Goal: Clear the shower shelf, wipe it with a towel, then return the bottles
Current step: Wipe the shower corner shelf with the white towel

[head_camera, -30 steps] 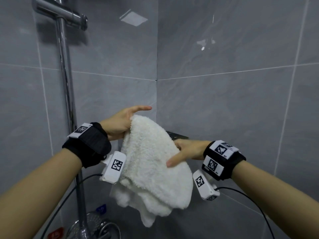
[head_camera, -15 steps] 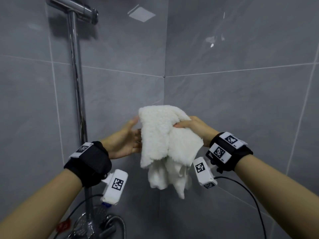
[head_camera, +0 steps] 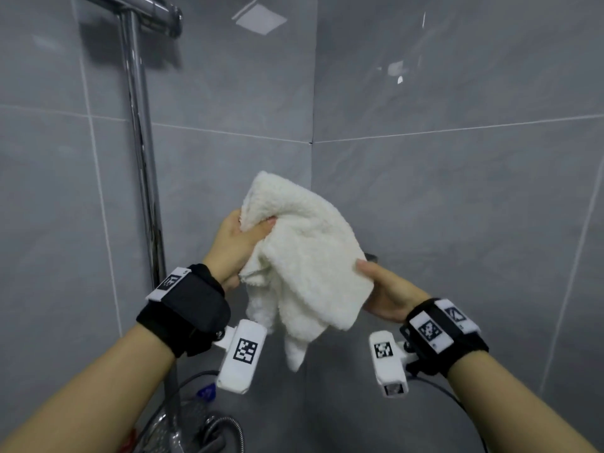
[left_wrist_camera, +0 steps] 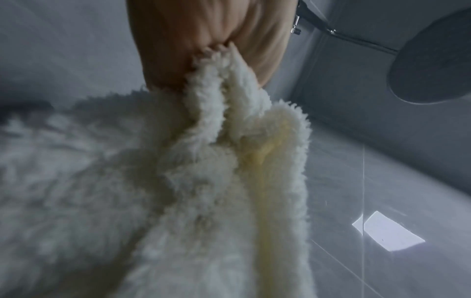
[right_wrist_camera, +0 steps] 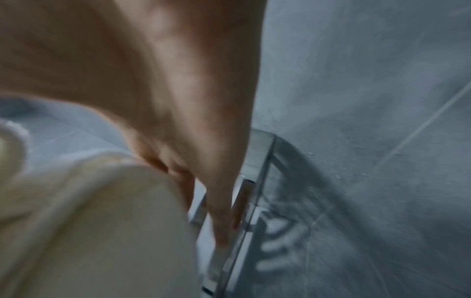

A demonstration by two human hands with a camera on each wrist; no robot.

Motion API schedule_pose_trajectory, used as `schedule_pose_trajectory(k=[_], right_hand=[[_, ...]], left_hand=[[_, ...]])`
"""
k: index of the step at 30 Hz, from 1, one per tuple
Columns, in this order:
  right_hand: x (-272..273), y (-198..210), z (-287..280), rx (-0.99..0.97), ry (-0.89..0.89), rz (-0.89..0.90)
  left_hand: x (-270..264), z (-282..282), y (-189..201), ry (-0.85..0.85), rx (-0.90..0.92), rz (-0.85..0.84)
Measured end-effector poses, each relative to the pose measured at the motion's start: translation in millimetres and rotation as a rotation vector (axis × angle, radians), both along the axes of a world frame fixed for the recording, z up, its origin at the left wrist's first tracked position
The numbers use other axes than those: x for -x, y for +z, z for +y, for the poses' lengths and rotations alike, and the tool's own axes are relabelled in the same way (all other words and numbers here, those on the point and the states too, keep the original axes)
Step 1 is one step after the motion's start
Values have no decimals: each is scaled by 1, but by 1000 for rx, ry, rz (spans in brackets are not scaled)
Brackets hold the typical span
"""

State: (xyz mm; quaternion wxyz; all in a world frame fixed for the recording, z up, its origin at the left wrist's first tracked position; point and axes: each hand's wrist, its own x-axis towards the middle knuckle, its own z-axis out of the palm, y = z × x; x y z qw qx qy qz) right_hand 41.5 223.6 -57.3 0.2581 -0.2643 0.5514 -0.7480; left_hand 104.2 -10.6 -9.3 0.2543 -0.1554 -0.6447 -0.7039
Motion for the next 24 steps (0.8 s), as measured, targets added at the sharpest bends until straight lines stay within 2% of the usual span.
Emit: schedule_pose_trajectory(k=[3,5,10,14,18,24], right_hand=[[-4,-22,-11,64,-3,-34],[-12,-22,-26,152,21,-25],[-19,-8,-58,264,-229,-84],[-22,-10,-69,327,-326,-24],[-36,-15,-73,367,-269,-36],[-73,-37,-67,351,-52,-80]], left_hand=[[1,-6,2,39,-92,27],[-1,-11,-3,80,-103,36],[-21,-21,-11,182,-81,37],[-47,-18,-19,284,-65,35],[-83,-3,-28,410,-40,9],[-158,29,-55,627,-108,-26]])
